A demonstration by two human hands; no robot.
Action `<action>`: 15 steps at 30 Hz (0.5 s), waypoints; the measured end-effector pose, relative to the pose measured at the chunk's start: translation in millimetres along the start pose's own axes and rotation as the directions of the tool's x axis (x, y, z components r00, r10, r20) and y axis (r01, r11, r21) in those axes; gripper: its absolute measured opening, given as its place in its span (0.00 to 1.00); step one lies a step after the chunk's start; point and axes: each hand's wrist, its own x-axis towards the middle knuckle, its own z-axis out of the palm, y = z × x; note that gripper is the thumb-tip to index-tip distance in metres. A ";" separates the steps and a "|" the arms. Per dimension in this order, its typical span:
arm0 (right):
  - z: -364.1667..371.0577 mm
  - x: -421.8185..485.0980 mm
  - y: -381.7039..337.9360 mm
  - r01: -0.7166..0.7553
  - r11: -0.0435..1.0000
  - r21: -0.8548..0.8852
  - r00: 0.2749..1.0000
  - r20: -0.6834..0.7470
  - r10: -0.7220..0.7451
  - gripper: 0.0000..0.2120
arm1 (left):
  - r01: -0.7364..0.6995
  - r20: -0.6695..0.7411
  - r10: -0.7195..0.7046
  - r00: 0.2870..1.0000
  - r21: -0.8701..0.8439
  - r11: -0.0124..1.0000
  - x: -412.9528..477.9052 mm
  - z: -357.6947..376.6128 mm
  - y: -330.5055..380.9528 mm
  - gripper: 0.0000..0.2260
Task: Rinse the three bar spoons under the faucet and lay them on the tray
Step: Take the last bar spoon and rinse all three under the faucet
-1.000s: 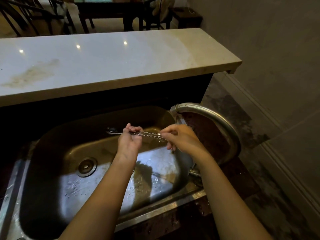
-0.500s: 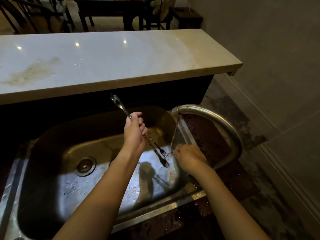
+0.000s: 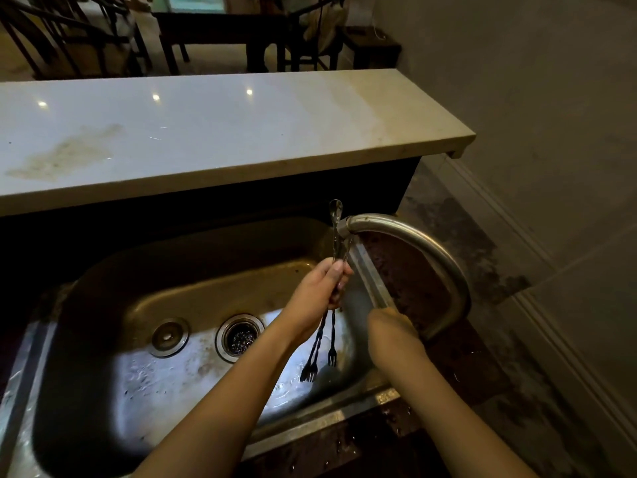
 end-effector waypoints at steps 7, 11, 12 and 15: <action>18.3 -7.2 -1.8 0.089 0.990 -0.108 0.971 -0.212 -0.110 0.10 | 0.012 0.024 -0.011 1.000 -0.035 0.999 -3.0 5.2 -2.3 0.11; 27.3 -18.7 0.1 0.123 0.984 -0.125 0.935 -0.318 -0.158 0.08 | 0.002 0.027 -0.001 1.000 -0.025 1.000 -6.3 6.4 -1.0 0.11; 26.9 -20.0 0.8 0.138 0.985 -0.105 0.932 -0.323 -0.165 0.08 | -0.001 0.020 0.001 1.000 -0.023 1.000 -7.4 5.7 -0.2 0.11; 21.0 -25.6 -2.0 0.191 0.982 0.006 0.912 -0.371 -0.175 0.09 | -0.025 -0.021 0.023 1.000 -0.060 0.998 -10.9 1.2 4.8 0.12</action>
